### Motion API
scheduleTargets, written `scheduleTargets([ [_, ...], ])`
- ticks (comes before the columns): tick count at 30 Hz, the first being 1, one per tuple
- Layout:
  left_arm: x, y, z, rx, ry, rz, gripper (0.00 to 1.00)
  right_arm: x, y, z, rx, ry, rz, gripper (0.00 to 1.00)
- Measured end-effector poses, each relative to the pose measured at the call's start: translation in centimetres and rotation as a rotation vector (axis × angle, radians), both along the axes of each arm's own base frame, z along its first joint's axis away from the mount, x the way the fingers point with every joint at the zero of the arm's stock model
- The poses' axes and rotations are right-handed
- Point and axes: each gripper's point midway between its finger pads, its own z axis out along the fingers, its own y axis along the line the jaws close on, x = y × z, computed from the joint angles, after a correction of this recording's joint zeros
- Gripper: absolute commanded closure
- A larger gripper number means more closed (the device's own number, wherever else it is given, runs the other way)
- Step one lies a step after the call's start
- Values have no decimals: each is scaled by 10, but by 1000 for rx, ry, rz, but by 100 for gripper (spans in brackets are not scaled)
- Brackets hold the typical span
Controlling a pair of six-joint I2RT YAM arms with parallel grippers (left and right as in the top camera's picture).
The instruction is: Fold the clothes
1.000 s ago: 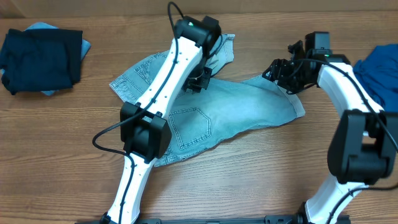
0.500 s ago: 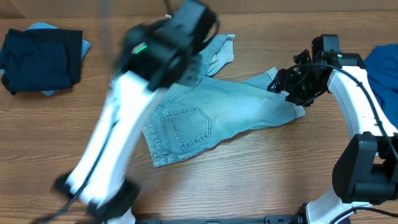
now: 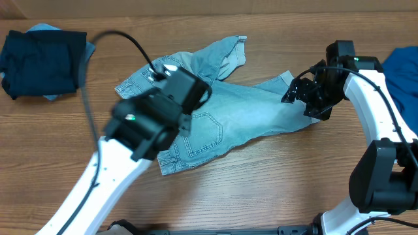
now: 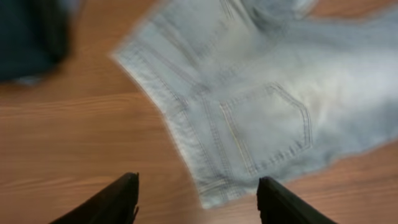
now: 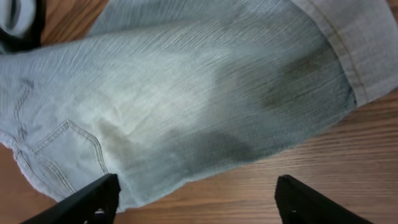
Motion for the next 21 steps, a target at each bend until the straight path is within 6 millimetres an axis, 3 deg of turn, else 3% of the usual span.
scheduleTargets([
  [5, -10, -30, -82, -78, 160, -100, 22, -10, -3, -13, -19, 51, -42, 9],
  [9, -30, -37, -140, -82, 307, -166, 26, -19, -5, -30, -28, 80, -57, 9],
  [11, -40, -39, -159, -88, 363, -194, 25, -23, -5, -40, -30, 88, -63, 9],
  [21, -57, -35, -203, -61, 431, -282, 24, -34, -4, -68, -27, 103, -92, 9],
])
